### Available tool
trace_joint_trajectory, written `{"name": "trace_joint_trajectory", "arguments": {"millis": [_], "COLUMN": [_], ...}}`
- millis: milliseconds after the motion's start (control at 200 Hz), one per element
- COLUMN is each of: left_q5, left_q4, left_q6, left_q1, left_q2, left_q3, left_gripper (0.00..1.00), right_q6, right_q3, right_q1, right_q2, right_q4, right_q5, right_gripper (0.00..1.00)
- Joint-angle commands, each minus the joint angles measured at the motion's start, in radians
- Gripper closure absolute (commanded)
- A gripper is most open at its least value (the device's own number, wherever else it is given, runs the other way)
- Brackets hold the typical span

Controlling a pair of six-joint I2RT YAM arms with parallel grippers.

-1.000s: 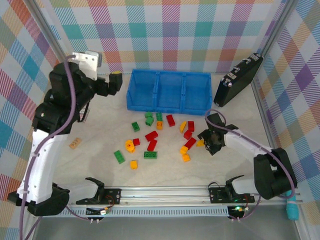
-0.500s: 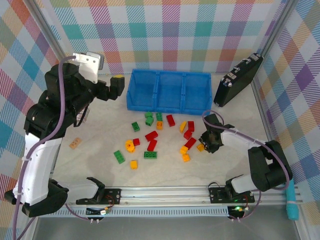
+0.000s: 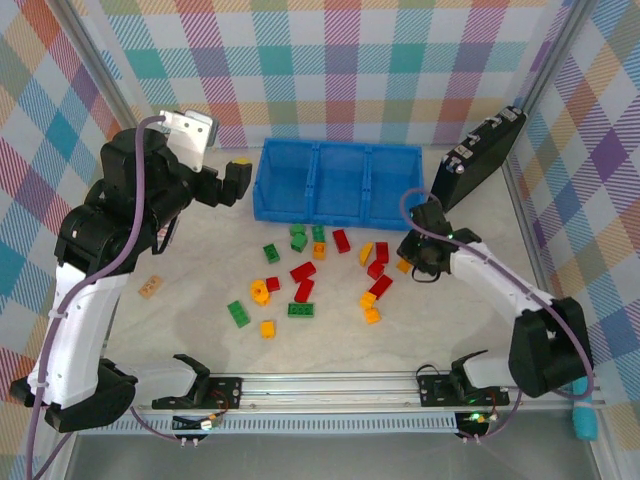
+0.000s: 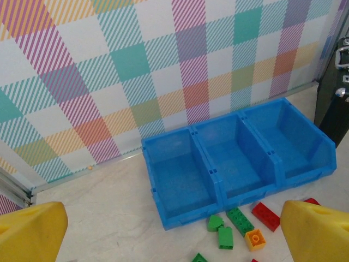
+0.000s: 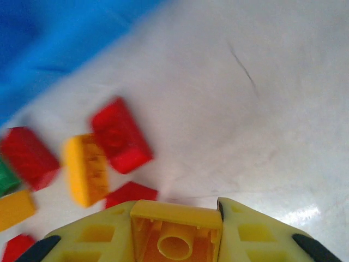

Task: Sort the legos into containers by color
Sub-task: Pick up the lego from the middle-right of the table, then place the lego in the container.

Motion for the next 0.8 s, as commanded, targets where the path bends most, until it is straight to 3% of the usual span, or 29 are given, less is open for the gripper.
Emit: {"name": "trace_joint_trajectory", "arguments": {"millis": [0,275,510,795], "left_q5": [0.039,0.092,0.098,0.064], "left_q4": [-0.018,-0.045,-0.075,-0.077], "left_q6": [0.031,0.028,-0.012,-0.022], "left_q1": [-0.009,-0.009,-0.009,-0.009], "left_q2": [-0.016,0.012,0.054,0.082], "left_q3": [0.005,0.027,0.088,0.13], "left_gripper": [0.0,0.0,0.0,0.0], "right_q6": [-0.283,-0.544,-0.614,-0.616], "right_q3": [0.167,0.511,0.679,0.876], "right_q1": [0.005,0.005,0.001,-0.016], "right_q2": [-0.014,0.245,0.523,0.791], "right_q4": [-0.116,-0.132,-0.013,-0.029], "right_q5": [0.052,0.088,0.225,0.195], "right_gripper": [0.7,0.7,0.69,0.62]}}
